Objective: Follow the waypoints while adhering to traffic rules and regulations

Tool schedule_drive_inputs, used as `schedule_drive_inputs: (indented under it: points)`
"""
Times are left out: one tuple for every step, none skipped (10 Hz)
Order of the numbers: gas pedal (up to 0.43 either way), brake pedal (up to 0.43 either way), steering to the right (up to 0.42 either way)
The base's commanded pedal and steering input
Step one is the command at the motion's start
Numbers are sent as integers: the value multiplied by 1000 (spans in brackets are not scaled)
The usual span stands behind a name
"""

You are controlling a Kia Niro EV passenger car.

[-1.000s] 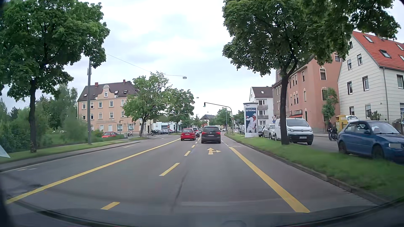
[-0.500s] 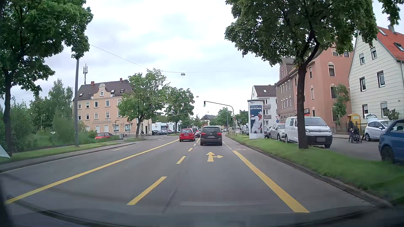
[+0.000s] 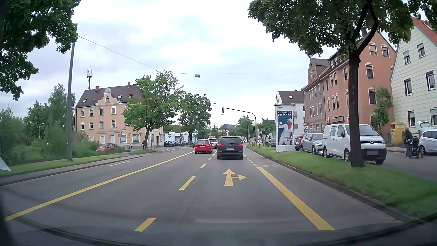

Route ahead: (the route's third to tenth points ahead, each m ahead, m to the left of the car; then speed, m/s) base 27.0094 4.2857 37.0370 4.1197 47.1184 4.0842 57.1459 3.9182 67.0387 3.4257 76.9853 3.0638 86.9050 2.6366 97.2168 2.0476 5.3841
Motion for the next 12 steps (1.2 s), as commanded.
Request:
schedule_drive_inputs:
  points:
    - [299,0,-29]
    - [311,0,-31]
    - [311,0,-33]
    - [350,0,-37]
    - [390,0,-42]
    - [421,0,-45]
    - [449,0,-49]
    - [449,0,-54]
    - [449,0,-62]
    - [449,0,-68]
    - [449,0,-71]
    - [449,0,-73]
